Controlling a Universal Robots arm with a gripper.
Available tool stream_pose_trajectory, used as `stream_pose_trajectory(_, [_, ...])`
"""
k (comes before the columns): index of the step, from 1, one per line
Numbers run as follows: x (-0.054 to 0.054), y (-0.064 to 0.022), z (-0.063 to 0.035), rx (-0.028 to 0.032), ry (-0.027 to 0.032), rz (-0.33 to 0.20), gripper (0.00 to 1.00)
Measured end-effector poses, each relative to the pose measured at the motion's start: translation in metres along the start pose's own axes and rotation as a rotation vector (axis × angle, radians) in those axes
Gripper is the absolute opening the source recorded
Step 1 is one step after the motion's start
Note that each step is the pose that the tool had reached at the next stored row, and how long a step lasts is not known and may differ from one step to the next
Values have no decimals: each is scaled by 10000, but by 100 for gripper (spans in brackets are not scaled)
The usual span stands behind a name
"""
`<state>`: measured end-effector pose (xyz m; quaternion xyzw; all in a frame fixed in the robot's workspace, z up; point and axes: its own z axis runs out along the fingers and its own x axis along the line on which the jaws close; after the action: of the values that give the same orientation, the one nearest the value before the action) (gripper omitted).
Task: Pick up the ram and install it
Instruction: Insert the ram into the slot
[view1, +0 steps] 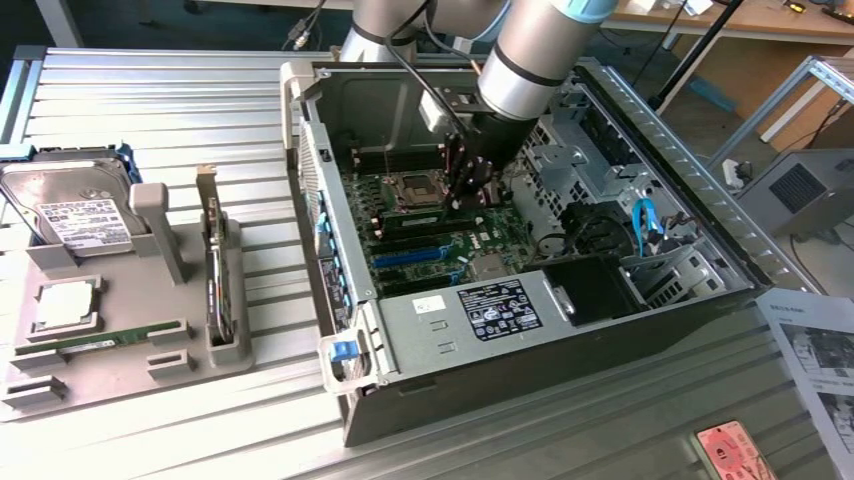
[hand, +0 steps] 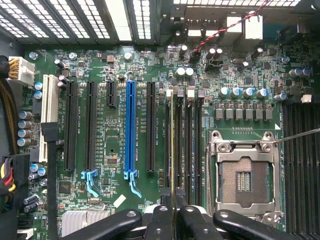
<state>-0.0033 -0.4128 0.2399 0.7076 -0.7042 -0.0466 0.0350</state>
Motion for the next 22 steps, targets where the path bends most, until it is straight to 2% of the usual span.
stream_pose_trajectory(22, [11,-28,-11,0,-2,-1,12])
